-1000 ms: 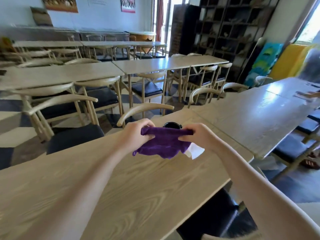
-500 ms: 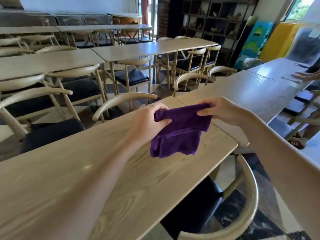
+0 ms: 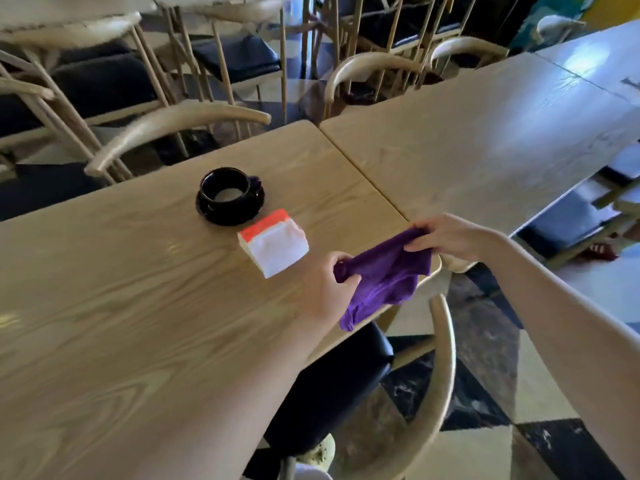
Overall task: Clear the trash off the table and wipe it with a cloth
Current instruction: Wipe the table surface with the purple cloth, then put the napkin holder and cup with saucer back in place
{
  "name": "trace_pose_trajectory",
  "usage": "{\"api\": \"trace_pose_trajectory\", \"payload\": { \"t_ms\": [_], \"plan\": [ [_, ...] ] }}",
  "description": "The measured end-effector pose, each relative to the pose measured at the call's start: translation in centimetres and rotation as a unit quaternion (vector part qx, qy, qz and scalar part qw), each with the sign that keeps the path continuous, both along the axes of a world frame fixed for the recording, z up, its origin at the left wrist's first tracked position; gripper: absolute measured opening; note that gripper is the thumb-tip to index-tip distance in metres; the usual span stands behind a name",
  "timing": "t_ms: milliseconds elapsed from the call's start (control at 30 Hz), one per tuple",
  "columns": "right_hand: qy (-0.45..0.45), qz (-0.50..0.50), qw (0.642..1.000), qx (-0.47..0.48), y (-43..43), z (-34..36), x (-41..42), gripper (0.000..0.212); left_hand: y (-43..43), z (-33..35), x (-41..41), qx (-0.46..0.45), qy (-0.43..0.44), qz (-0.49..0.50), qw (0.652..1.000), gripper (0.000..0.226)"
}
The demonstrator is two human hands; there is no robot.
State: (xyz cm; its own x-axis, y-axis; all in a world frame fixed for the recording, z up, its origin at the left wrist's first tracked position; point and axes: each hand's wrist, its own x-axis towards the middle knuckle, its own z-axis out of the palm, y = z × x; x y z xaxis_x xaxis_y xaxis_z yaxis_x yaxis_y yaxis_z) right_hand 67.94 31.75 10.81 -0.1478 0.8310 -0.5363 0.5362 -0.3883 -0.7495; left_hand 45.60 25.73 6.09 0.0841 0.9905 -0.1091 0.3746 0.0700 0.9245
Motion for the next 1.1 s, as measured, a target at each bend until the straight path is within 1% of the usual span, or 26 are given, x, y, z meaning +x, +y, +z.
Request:
{"api": "trace_pose_trajectory", "payload": {
  "t_ms": [67,133,233,300,400,500,633,700,767,867,933,1000,1033,1100],
  "plan": [
    [-0.021,0.033,0.999,-0.014,1.2,-2.1,1.1,0.015,0.8,-2.2,1.5,-0.039,0.006,0.012,0.999,0.023],
    [-0.035,0.053,0.998,-0.017,2.3,-4.1,1.5,0.015,1.7,-4.0,2.3,-0.059,0.023,0.024,0.998,0.024],
    [-0.085,0.081,0.993,0.033,4.3,-7.0,1.5,0.022,3.1,-5.7,2.6,-0.079,0.044,0.034,0.995,0.027],
    [-0.105,0.072,0.990,0.062,5.4,-8.6,1.3,0.025,3.9,-6.6,2.4,-0.082,0.077,0.030,0.993,0.028],
    [-0.131,0.077,0.985,0.079,6.6,-10.7,0.7,0.028,5.0,-7.7,2.1,-0.088,0.114,0.021,0.989,0.030],
    [-0.145,0.098,0.982,0.071,7.3,-11.9,-0.2,0.031,5.5,-8.0,1.8,-0.098,0.123,0.019,0.987,0.034],
    [-0.220,0.150,0.959,0.097,8.1,-12.9,-1.1,0.035,6.0,-7.8,1.1,-0.090,0.111,0.004,0.990,0.039],
    [-0.234,0.150,0.955,0.106,8.6,-12.9,-1.7,0.037,6.1,-7.6,0.1,-0.068,0.112,0.006,0.991,0.037],
    [-0.228,0.142,0.957,0.111,9.2,-12.7,-2.5,0.039,6.7,-7.1,-1.6,-0.031,0.112,0.037,0.992,0.035],
    [-0.199,0.121,0.966,0.113,10.5,-12.1,-4.9,0.042,8.3,-6.2,-5.2,0.017,0.101,0.118,0.988,0.034],
    [-0.172,0.097,0.973,0.117,11.5,-11.5,-7.4,0.043,9.4,-5.8,-7.8,0.039,0.094,0.181,0.978,0.034],
    [-0.161,0.095,0.975,0.118,12.2,-11.1,-10.4,0.043,10.4,-6.0,-10.1,0.024,0.093,0.243,0.965,0.035],
    [-0.157,0.100,0.976,0.114,12.5,-11.0,-11.9,0.041,10.8,-6.4,-10.9,0.002,0.095,0.265,0.959,0.037],
    [-0.148,0.109,0.978,0.099,12.9,-11.2,-14.7,0.036,11.6,-7.5,-12.0,-0.077,0.090,0.281,0.952,0.045]
  ]
}}
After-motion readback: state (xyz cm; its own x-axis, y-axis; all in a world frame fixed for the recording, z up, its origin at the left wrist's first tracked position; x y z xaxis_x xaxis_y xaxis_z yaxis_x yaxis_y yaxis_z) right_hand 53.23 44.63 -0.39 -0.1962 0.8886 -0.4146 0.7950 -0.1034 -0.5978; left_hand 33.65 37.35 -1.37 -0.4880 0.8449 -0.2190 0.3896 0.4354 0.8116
